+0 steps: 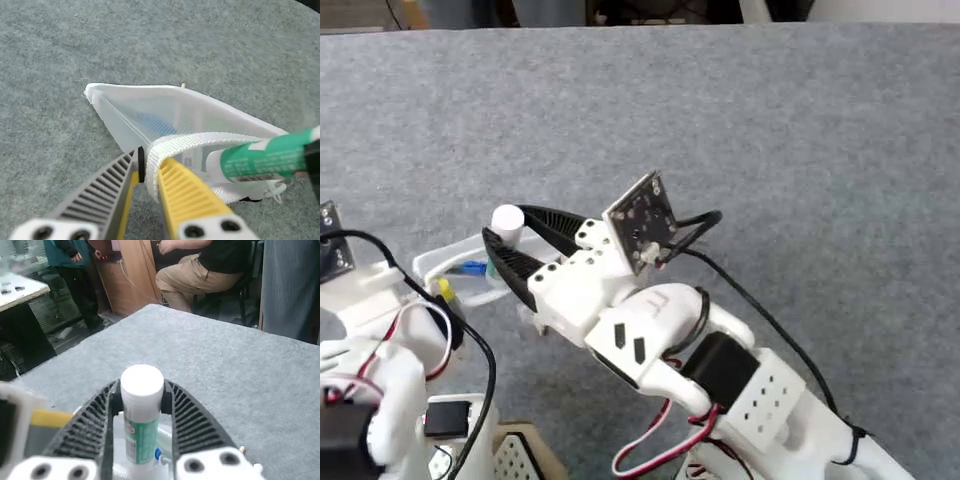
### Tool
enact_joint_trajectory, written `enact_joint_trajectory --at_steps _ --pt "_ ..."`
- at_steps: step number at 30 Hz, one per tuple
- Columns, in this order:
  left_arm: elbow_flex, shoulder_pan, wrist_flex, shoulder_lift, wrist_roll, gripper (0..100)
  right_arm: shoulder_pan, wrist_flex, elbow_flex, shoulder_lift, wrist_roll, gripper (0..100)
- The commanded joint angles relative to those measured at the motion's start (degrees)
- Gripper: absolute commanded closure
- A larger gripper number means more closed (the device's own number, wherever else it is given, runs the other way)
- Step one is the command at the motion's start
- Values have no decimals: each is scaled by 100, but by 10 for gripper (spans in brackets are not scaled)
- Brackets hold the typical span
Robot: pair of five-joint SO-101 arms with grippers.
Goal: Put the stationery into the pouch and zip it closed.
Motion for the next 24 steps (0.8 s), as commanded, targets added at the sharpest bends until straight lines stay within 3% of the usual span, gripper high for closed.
enact_joint_trajectory --at_steps 1,6,19,24 --pt "-92 4 -9 -26 -44 971 97 -88 57 -40 527 964" --pt "-92 4 -9 -26 -44 971 105 -79 145 -66 686 847" --pt "-92 -4 -9 -26 -44 971 167 -88 -4 -84 712 842" --pt "-101 -22 -9 -26 -35 971 993 -53 -277 -84 668 846"
